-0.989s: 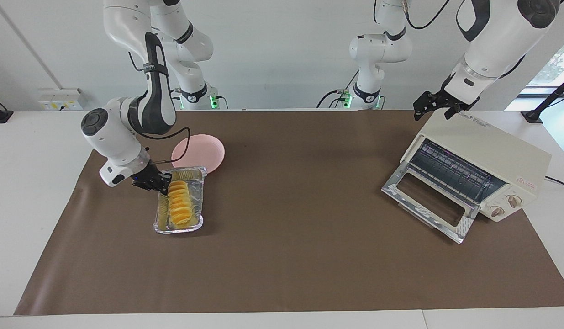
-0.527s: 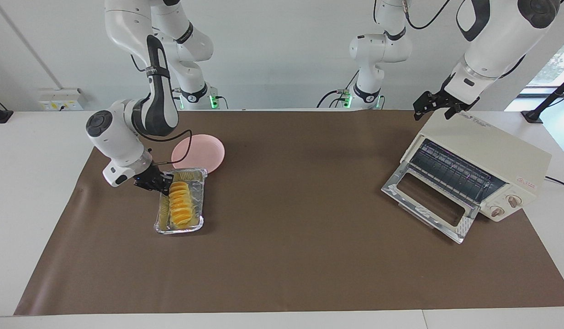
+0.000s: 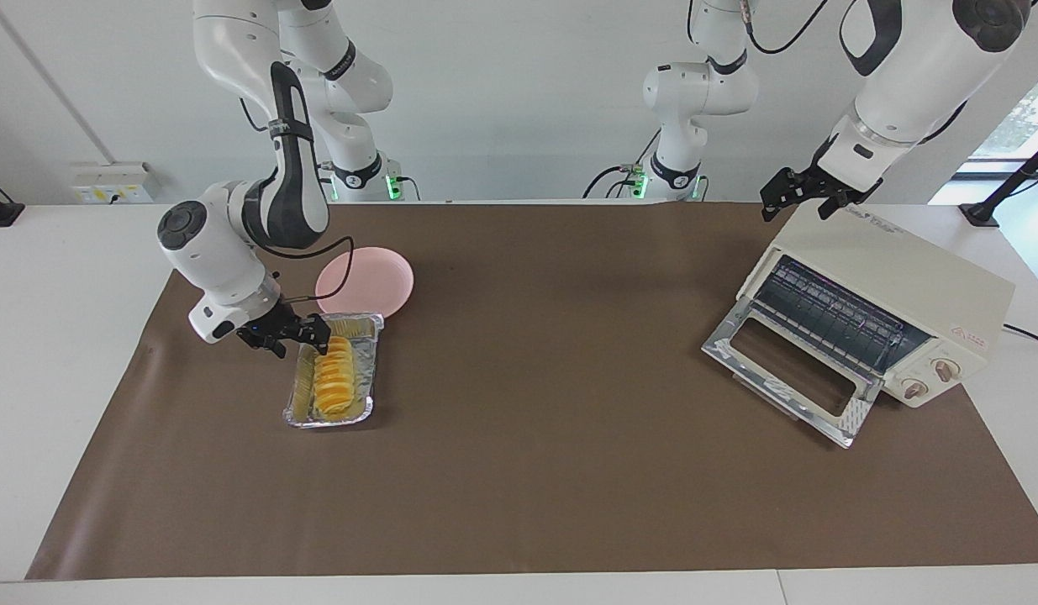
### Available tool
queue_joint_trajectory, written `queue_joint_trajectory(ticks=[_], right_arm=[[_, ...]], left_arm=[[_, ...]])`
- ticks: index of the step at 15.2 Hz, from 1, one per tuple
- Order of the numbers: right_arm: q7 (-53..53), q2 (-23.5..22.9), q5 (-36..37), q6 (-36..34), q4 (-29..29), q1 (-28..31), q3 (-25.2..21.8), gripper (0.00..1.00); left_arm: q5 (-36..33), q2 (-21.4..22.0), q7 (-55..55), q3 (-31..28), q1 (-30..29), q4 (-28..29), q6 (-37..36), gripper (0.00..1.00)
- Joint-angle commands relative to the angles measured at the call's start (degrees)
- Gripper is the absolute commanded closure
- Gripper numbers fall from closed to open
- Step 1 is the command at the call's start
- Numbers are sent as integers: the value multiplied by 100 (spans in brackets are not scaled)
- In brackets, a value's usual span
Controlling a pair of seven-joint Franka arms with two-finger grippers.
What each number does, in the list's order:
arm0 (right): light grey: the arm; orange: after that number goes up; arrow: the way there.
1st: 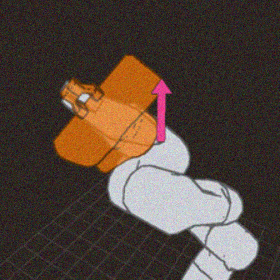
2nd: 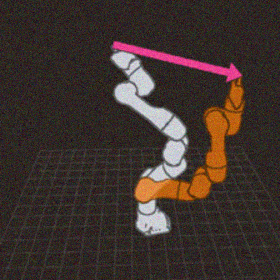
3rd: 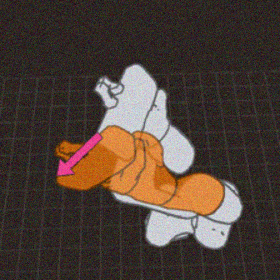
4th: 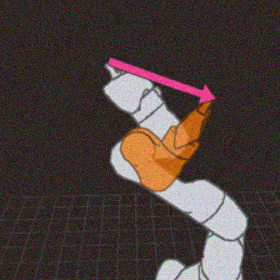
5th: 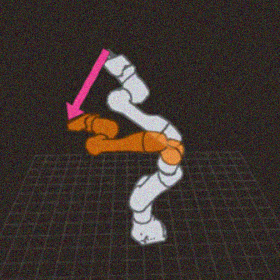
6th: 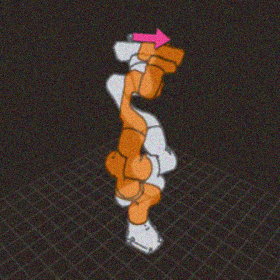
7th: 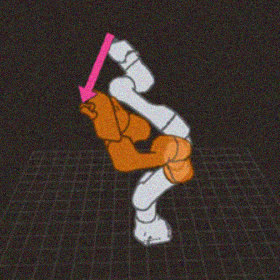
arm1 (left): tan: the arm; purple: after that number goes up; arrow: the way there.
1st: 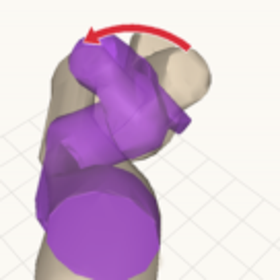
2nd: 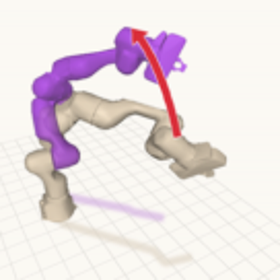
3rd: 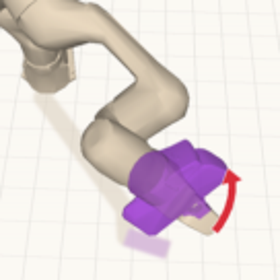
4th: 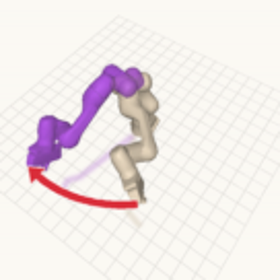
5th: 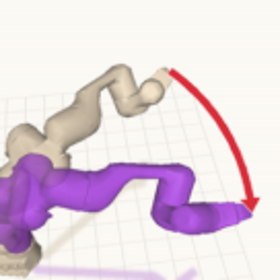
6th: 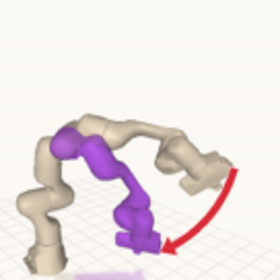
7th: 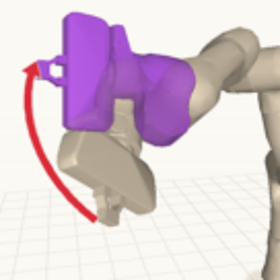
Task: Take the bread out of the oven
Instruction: 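Grasp the yellow bread rolls in the tray with the right gripper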
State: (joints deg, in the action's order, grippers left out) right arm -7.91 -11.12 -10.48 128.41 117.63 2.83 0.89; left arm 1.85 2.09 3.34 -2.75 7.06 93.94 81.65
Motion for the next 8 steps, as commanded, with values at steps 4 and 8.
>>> queue_joint_trajectory(ticks=[4,8], right_arm=[[668,-74,-24,104,-110,-644,16,0],[607,-109,117,289,14,-618,16,0]], left_arm=[[-80,90,-18,46,-56,72,79,0],[-80,90,-18,46,-56,72,79,0]])
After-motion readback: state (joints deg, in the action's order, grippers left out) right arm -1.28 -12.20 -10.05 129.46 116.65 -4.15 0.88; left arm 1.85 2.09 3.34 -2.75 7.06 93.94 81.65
